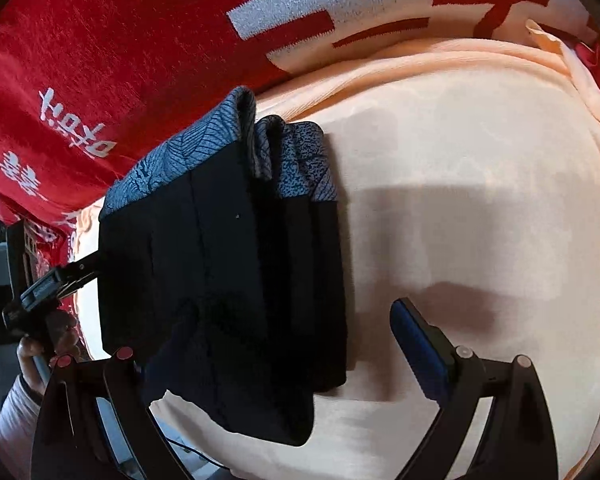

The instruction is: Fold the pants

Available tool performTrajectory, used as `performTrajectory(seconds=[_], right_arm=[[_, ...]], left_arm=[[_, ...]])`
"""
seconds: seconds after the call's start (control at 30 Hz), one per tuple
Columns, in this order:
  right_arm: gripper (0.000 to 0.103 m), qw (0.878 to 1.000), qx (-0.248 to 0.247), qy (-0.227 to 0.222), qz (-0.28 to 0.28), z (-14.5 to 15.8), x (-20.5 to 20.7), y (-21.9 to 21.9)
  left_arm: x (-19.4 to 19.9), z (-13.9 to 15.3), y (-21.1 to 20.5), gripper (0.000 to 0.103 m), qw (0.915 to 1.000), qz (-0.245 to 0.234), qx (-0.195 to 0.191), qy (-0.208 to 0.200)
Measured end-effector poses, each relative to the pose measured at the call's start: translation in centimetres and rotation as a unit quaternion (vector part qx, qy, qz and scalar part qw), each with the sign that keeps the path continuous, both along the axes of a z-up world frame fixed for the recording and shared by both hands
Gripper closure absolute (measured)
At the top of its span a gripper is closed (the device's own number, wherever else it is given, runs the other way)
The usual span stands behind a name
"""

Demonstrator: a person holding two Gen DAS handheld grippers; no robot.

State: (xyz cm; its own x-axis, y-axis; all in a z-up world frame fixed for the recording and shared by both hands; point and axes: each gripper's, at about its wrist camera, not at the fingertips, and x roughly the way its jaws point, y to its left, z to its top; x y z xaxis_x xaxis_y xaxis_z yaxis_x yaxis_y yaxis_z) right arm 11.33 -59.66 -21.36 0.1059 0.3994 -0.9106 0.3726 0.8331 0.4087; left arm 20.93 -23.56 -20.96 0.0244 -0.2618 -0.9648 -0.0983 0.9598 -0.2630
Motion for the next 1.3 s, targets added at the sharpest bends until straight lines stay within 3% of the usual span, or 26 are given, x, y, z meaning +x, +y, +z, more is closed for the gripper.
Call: performTrajectory(seconds=[0.17,0.27,0.6,0.87,0.93,1.0,1.1,1.17,1.3], right_arm=[[0.006,0.999,0.038,-0.012,-0.002,-0.6,0.3,-0.5],[0.006,0.996,0.088,-0.016,0.000,-1.5,0.4,-0.5],[0.003,0.981,0.186,-0.053,0.010,-4.7,1.4,-1.6],[0.004,0.985,0.169,-0.032,0.005,-4.3,1.8,-1.2],[0.015,0.990,0.142,-0.018,0.013,-4.1,2.1,-0.7],[0.032,0.989,0.146,-0.018,0.006,-3.8,2.1,-0.6],[0.047,0.989,0.149,-0.022,-0.008,-2.8,1.7,-0.7],[0.054,0.988,0.154,-0.026,-0.017,-2.1,1.5,-0.8],[0.056,0.984,0.175,-0.031,-0.006,-0.6,1.0,-0.8]], left_arm=[[-0.2,-1.4,1.1,0.000,0.9974,-0.025,-0.063,0.026],[0.0,-2.7,0.9,0.000,0.9938,-0.037,-0.096,0.042],[1.5,-5.5,-2.8,0.000,0.9895,-0.069,-0.121,0.037],[0.4,-5.8,-2.9,0.000,0.9920,-0.029,-0.115,0.042],[0.1,-5.0,-3.5,0.002,0.9949,-0.029,-0.094,0.022],[-0.5,-3.7,-4.3,0.024,0.9944,-0.034,-0.100,0.004],[-0.6,-2.1,-5.0,0.036,0.9952,-0.036,-0.090,-0.015],[-0.8,-1.3,-5.5,0.042,0.9957,-0.031,-0.085,-0.022],[-1.7,0.8,-5.1,0.044,0.9950,-0.019,-0.092,-0.032]])
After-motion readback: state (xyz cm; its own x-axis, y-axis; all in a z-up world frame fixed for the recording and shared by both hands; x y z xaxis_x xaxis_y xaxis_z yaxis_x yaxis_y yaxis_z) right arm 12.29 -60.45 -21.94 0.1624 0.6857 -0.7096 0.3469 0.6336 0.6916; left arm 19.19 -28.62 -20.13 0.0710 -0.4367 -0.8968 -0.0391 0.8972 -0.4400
